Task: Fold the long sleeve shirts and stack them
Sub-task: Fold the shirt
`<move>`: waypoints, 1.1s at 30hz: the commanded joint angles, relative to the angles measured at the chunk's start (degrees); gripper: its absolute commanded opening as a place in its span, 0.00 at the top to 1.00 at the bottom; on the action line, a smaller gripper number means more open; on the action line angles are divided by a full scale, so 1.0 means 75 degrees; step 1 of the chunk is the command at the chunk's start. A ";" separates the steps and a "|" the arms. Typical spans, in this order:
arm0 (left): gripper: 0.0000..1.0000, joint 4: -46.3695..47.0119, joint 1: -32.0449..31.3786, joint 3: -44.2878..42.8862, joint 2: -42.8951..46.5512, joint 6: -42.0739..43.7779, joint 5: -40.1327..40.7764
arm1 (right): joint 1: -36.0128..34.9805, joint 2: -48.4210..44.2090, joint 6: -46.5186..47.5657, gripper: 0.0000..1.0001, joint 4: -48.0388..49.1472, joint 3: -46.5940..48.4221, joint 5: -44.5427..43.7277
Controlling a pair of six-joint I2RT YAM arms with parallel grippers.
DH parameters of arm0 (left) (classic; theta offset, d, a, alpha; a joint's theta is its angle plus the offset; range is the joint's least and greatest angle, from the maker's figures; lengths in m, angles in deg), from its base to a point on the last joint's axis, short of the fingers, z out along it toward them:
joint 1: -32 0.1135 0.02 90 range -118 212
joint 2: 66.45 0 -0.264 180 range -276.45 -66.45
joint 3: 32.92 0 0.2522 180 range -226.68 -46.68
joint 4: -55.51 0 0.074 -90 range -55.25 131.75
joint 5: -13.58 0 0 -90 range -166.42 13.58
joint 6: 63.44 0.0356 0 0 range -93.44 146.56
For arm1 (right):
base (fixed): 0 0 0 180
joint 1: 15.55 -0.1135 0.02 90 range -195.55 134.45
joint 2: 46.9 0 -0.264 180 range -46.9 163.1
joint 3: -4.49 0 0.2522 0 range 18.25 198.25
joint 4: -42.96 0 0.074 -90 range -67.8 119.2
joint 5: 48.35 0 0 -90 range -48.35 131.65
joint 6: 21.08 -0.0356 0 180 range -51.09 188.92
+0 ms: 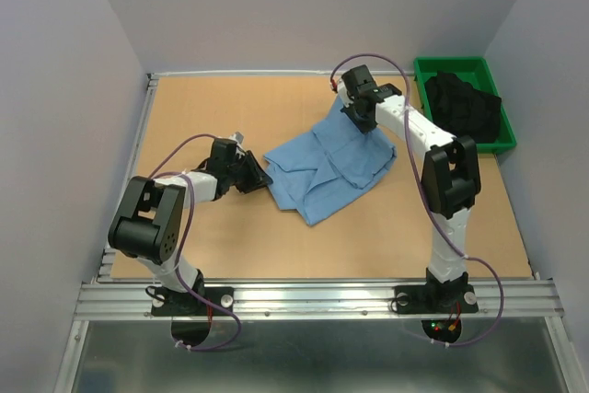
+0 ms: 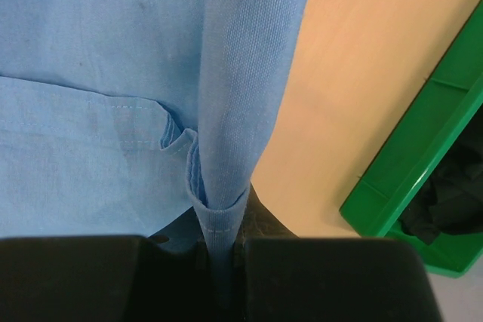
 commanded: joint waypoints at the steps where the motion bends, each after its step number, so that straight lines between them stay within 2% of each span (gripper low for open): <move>1: 0.64 0.0296 -0.0077 -0.0105 -0.0154 -0.0181 -0.0110 | -0.0339 -0.0006 0.0071 0.94 0.0128 0.0435 -0.0657; 4: 0.77 0.0424 -0.0077 -0.0117 -0.0142 -0.0240 -0.0169 | -0.0643 -0.0100 0.0048 0.94 0.0163 0.0388 -0.1114; 5: 0.86 0.0483 -0.0077 -0.0129 -0.0154 -0.0252 -0.0204 | -0.0715 -0.0112 0.0024 0.94 0.0186 0.0376 -0.1244; 7: 0.95 0.0483 -0.0077 -0.0164 -0.0177 -0.0263 -0.0298 | -0.0855 -0.0229 0.0036 0.94 0.0245 0.0225 -0.1502; 9: 1.00 0.0472 -0.0077 -0.0199 -0.0154 -0.0275 -0.0345 | -0.1100 -0.0392 0.0140 0.93 0.0443 0.0026 -0.1970; 16: 1.00 0.0518 -0.0077 -0.0176 -0.0037 -0.0322 -0.0415 | -0.2015 -0.0558 0.0317 0.91 0.0866 -0.0865 -0.3458; 23: 1.00 0.0589 -0.0077 -0.0117 -0.0025 -0.0427 -0.0450 | -0.2835 -0.0335 -0.0197 0.88 0.0890 -0.1335 -0.3812; 28: 1.00 0.0647 -0.0077 -0.0047 0.0021 -0.0509 -0.0427 | -0.3351 -0.0229 -0.0608 0.87 0.0878 -0.1241 -0.3414; 33: 1.00 0.0706 -0.0077 0.0012 0.0010 -0.0568 -0.0473 | -0.3563 -0.0054 -0.1286 0.81 0.0691 -0.1031 -0.2069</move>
